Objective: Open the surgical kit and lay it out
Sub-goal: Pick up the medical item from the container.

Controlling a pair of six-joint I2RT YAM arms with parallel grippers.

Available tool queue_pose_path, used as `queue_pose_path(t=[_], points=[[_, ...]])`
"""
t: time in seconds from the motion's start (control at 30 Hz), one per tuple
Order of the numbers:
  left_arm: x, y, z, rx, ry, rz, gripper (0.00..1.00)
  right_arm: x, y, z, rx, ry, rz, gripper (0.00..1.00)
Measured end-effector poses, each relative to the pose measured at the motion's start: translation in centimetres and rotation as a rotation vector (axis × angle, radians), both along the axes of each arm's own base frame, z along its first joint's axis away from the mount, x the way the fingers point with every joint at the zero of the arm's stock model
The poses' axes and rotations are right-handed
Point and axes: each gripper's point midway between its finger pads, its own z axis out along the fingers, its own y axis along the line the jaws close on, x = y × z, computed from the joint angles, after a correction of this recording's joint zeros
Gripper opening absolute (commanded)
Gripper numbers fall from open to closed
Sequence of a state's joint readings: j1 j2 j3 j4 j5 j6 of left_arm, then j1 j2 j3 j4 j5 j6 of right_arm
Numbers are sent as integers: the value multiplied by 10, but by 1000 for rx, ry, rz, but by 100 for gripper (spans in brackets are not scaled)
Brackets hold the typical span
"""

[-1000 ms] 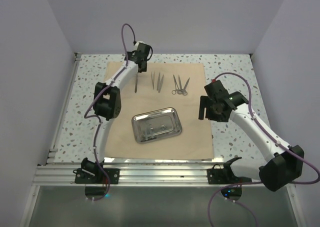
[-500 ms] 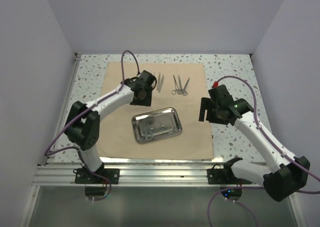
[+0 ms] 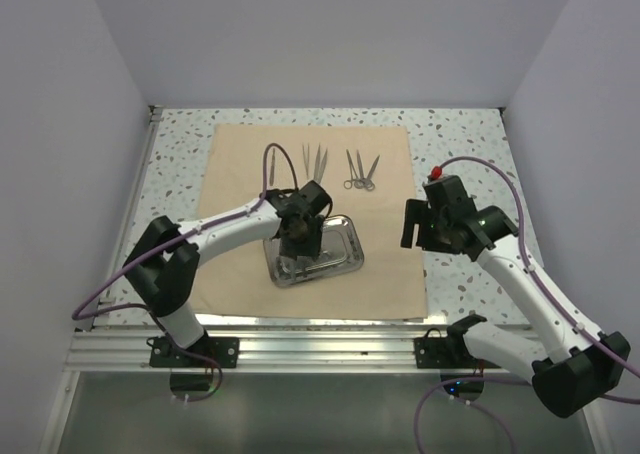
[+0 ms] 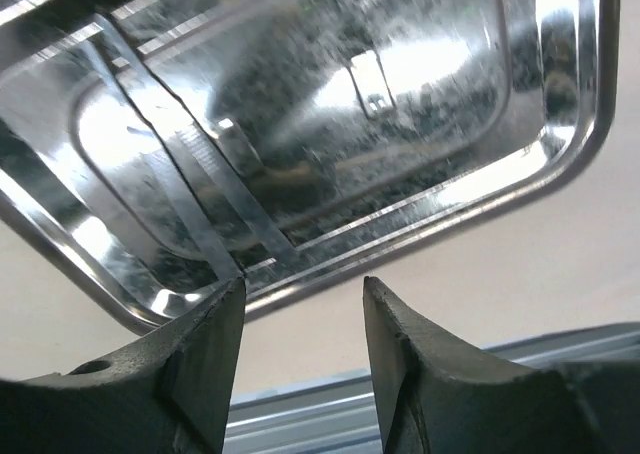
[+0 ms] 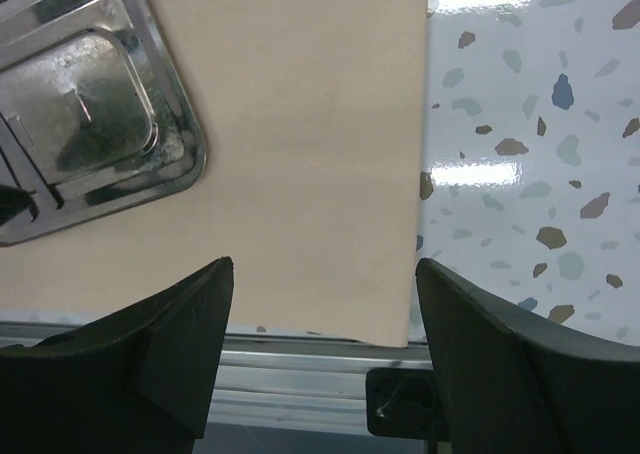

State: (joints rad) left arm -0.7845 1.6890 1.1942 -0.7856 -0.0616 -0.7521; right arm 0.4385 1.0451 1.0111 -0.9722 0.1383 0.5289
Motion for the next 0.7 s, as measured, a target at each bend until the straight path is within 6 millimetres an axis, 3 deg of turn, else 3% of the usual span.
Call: queue_pose_path(t=[0.13, 0.33, 0.7], points=[[-27, -14, -6, -4, 36, -32, 51, -3, -2, 0, -6, 2, 8, 78], [-46, 0, -27, 46, 81, 32, 48, -5, -3, 3, -9, -8, 20, 78], [-39, -4, -37, 35, 62, 88, 44, -11, -6, 3, -18, 3, 28, 78]])
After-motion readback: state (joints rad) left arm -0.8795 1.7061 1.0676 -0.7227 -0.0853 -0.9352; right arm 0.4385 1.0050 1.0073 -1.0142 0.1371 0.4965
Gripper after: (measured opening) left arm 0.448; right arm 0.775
